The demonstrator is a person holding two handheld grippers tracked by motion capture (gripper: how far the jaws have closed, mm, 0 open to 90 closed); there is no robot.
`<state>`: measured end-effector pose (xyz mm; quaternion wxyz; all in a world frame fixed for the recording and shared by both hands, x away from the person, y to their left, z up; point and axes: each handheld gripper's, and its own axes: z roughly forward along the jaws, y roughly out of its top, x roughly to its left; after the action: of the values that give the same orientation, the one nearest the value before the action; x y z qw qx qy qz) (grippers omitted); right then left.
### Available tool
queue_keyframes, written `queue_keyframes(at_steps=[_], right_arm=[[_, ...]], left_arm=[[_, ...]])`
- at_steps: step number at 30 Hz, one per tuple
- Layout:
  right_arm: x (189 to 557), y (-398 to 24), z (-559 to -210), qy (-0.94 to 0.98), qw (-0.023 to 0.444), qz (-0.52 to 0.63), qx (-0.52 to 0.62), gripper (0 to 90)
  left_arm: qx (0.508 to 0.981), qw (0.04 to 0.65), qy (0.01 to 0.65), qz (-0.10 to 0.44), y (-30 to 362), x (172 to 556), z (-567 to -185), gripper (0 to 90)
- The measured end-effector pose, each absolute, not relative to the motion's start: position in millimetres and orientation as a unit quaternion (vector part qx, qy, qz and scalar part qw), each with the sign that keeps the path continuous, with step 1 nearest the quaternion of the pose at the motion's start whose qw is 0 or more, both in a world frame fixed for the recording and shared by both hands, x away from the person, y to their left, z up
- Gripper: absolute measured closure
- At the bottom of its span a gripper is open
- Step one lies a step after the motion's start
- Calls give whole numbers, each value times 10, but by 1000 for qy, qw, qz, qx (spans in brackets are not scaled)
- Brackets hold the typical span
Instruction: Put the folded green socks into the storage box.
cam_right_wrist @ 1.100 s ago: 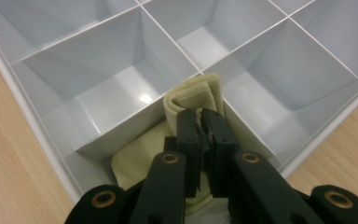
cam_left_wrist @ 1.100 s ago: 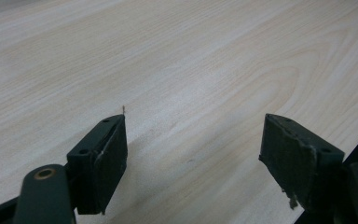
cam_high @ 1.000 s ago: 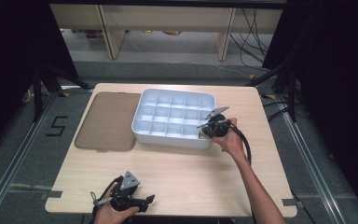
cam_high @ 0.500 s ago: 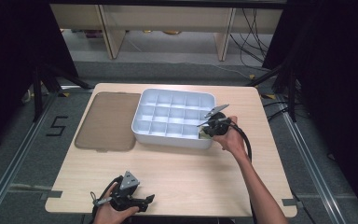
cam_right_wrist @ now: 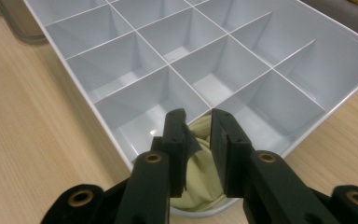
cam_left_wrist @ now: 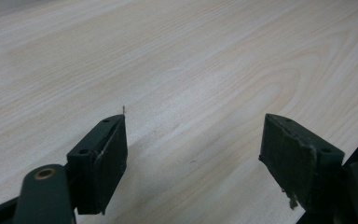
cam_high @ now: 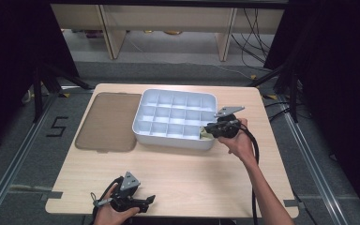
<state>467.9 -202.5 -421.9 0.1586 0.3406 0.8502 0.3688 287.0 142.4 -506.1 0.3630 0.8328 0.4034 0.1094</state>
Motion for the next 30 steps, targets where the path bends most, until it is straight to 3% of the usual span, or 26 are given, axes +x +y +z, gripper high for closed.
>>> queue_keyframes(at_steps=[3,13,30], right_arm=[[4641,-2058,-4184,840,169,391,337,685],[4470,-2162,-4108,824,148,423,348,608],[4275,-2287,-4189,808,164,436,361,493]], left_arm=[[832,365,402,110,1424,2870,-5064,226],[833,363,402,110,1423,2871,-5060,226],[822,373,416,110,1396,2866,-5082,226]])
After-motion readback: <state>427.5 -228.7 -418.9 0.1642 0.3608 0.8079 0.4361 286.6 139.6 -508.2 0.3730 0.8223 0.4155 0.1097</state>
